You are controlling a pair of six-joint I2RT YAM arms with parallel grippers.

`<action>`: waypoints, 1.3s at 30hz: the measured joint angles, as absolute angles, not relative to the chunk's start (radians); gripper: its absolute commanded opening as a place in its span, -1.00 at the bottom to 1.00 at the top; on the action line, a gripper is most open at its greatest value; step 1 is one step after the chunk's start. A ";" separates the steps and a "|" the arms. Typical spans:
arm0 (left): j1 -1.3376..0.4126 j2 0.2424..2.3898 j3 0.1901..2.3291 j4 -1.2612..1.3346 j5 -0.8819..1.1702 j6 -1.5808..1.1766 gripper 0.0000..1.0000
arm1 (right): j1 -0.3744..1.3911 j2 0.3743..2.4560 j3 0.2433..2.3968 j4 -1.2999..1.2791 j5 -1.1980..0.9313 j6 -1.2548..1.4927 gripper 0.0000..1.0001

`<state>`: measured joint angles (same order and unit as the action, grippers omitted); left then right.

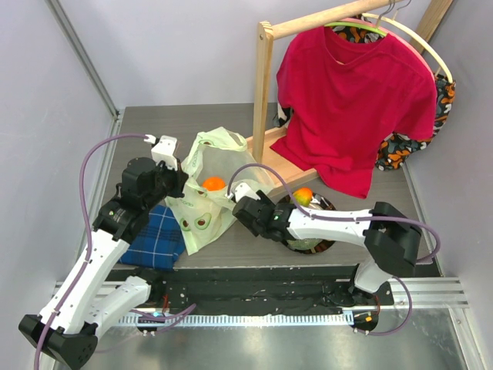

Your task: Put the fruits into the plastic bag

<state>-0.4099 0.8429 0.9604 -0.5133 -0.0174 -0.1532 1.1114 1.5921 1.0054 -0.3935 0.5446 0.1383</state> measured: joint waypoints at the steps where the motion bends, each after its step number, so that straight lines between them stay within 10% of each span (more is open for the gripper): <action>1: -0.410 0.843 0.960 -0.513 -0.017 -0.153 -1.00 | 1.111 1.604 1.008 -0.392 0.557 0.138 0.18; 12: -0.410 0.849 0.960 -0.513 -0.017 -0.154 -1.00 | 1.111 1.678 1.011 -0.376 0.638 0.136 -0.18; 20: -0.410 0.849 0.960 -0.513 -0.017 -0.153 -1.00 | 1.112 1.673 1.000 -0.347 0.664 0.130 -0.98; 39: -0.410 0.848 0.960 -0.513 -0.017 -0.153 -1.00 | 1.120 1.412 0.987 -0.363 0.680 0.181 -0.98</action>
<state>-0.4099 0.8478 0.9604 -0.5133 -0.0174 -0.1532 1.1202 1.4117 0.9871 -0.3634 0.6804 0.1806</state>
